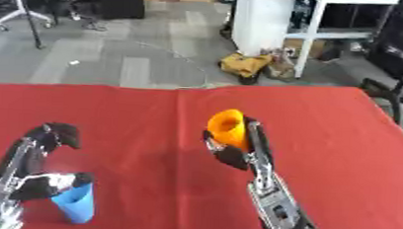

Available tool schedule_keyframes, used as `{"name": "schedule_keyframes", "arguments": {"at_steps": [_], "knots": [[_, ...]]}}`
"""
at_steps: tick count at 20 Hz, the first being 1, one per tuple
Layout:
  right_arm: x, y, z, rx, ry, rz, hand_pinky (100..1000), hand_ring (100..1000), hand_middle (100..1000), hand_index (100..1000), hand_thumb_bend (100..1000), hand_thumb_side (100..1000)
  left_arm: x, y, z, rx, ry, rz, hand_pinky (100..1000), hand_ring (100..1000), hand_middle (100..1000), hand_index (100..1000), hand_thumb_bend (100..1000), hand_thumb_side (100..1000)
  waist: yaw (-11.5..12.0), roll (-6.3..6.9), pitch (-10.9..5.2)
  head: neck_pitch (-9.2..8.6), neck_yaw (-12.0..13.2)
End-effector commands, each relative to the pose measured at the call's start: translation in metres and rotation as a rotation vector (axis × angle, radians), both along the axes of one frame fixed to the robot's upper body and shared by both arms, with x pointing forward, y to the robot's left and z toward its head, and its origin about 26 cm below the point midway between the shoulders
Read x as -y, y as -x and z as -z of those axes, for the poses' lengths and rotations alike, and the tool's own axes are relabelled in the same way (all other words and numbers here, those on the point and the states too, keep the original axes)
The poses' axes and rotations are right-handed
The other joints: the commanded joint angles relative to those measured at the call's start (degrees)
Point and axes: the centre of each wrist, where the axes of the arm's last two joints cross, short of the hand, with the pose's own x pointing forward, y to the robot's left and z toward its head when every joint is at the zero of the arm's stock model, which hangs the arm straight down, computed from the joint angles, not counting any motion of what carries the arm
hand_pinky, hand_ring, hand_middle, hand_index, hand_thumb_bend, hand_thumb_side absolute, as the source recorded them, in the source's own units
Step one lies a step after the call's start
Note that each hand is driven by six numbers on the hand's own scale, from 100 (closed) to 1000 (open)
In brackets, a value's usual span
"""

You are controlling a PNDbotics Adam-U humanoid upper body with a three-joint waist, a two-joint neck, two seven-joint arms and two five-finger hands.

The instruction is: Pour the contents of one cup into another cup.

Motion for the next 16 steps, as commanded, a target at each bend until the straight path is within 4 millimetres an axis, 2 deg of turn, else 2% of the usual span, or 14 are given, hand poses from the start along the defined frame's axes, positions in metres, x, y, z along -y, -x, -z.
{"name": "schedule_keyframes", "arguments": {"at_steps": [1, 2, 6, 12, 16], "knots": [[-0.005, -0.002, -0.013, 0.059, 0.058, -0.082, 875, 730, 696, 676, 643, 358, -0.001, -0.001, -0.01, 0.026, 0.004, 0.007, 689, 525, 563, 681, 1000, 297, 0.06, 0.02, -1.12, 0.42, -0.21], [-0.005, -0.002, -0.013, 0.065, 0.08, -0.107, 920, 780, 763, 739, 688, 347, -0.002, -0.001, -0.01, 0.026, 0.004, 0.007, 689, 524, 563, 681, 1000, 297, 0.05, 0.01, -1.13, 0.4, -0.18], [0.0, -0.002, -0.014, 0.085, 0.126, -0.16, 965, 827, 844, 809, 769, 340, -0.002, -0.002, -0.01, 0.024, 0.005, 0.005, 688, 523, 561, 681, 1000, 297, -0.09, 0.02, -1.13, 0.37, -0.1], [0.006, -0.002, -0.018, 0.107, 0.135, -0.148, 958, 816, 836, 808, 779, 351, -0.003, -0.001, -0.01, 0.024, 0.006, 0.004, 687, 522, 561, 681, 1000, 298, -0.15, 0.04, -1.12, 0.36, -0.04], [0.012, -0.001, -0.027, 0.146, 0.114, -0.112, 947, 805, 820, 800, 768, 361, -0.003, 0.0, -0.012, 0.032, 0.012, 0.007, 687, 523, 561, 681, 1000, 297, -0.14, 0.05, -1.11, 0.31, 0.04]]}}
